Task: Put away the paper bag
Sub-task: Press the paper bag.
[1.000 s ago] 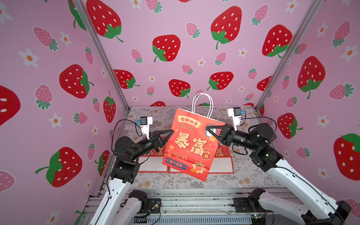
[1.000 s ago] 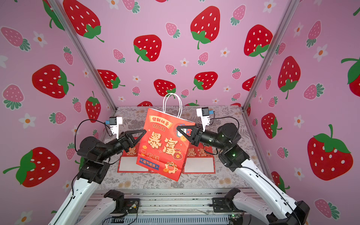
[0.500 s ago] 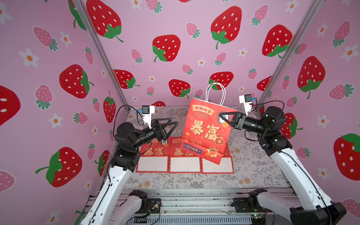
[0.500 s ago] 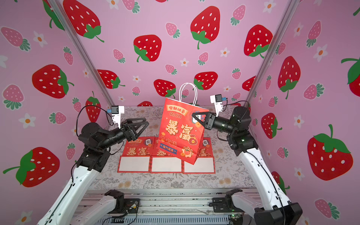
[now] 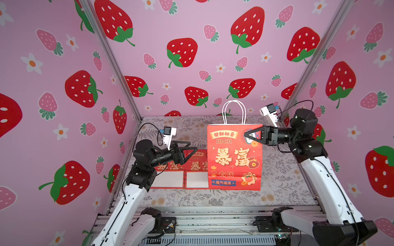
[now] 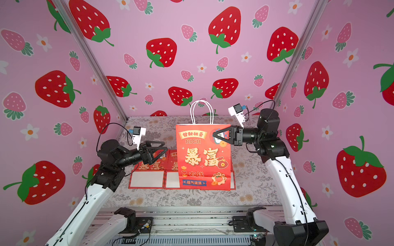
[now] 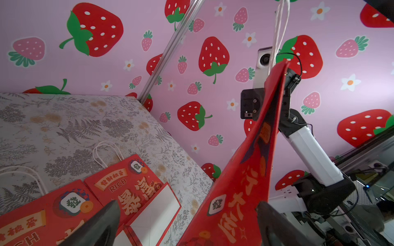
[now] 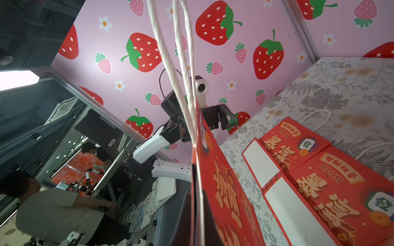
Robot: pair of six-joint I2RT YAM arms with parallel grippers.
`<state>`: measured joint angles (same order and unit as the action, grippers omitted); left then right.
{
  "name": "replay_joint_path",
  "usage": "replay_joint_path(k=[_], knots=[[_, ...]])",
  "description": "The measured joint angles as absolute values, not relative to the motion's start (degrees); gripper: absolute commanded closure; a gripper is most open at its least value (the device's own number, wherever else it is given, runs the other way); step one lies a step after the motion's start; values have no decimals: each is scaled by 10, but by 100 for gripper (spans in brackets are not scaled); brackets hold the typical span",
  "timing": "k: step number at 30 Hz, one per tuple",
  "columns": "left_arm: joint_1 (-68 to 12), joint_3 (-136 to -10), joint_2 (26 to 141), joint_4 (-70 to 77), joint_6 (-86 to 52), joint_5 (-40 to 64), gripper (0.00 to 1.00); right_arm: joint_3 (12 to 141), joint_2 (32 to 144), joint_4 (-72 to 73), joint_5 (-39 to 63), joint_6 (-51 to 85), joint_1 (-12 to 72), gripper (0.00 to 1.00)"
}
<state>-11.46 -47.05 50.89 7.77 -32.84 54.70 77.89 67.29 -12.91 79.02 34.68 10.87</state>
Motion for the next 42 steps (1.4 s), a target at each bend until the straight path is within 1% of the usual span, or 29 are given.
replay_joint_path(k=[4,7,14,18,21,24,27,29,30,31,33,34,35,37,38,40,42], knots=[[-115,-445,547,131,-338,581,1,794,696,-122,825,350,109,100],[-121,-430,564,151,-347,592,0,802,714,-90,837,375,109,100],[-169,-430,570,172,-322,613,0,840,740,-17,840,445,109,100],[-197,-434,591,172,-302,619,6,853,740,28,835,481,113,100],[-216,-443,615,170,-293,619,17,853,739,56,828,503,121,100],[-233,-448,625,169,-288,615,31,849,738,74,820,516,134,100],[-247,-450,621,179,-289,611,52,844,734,79,808,523,139,100],[-253,-452,612,190,-295,607,69,841,728,79,794,523,141,100],[-255,-452,607,194,-295,605,76,839,725,79,787,523,141,100],[-256,-453,600,199,-299,604,82,837,720,79,778,522,142,98],[-256,-455,588,206,-305,600,90,832,709,77,760,515,141,86],[-256,-455,582,212,-307,599,93,828,701,75,750,511,142,74],[-256,-455,576,218,-312,596,100,822,693,74,745,506,143,62],[-257,-455,569,230,-318,593,100,810,680,73,736,497,146,49],[-258,-455,566,235,-324,592,100,803,673,73,734,493,148,44],[-258,-455,565,241,-330,591,100,791,663,70,729,488,150,38],[-258,-455,565,245,-335,589,100,781,657,69,725,484,153,37]])
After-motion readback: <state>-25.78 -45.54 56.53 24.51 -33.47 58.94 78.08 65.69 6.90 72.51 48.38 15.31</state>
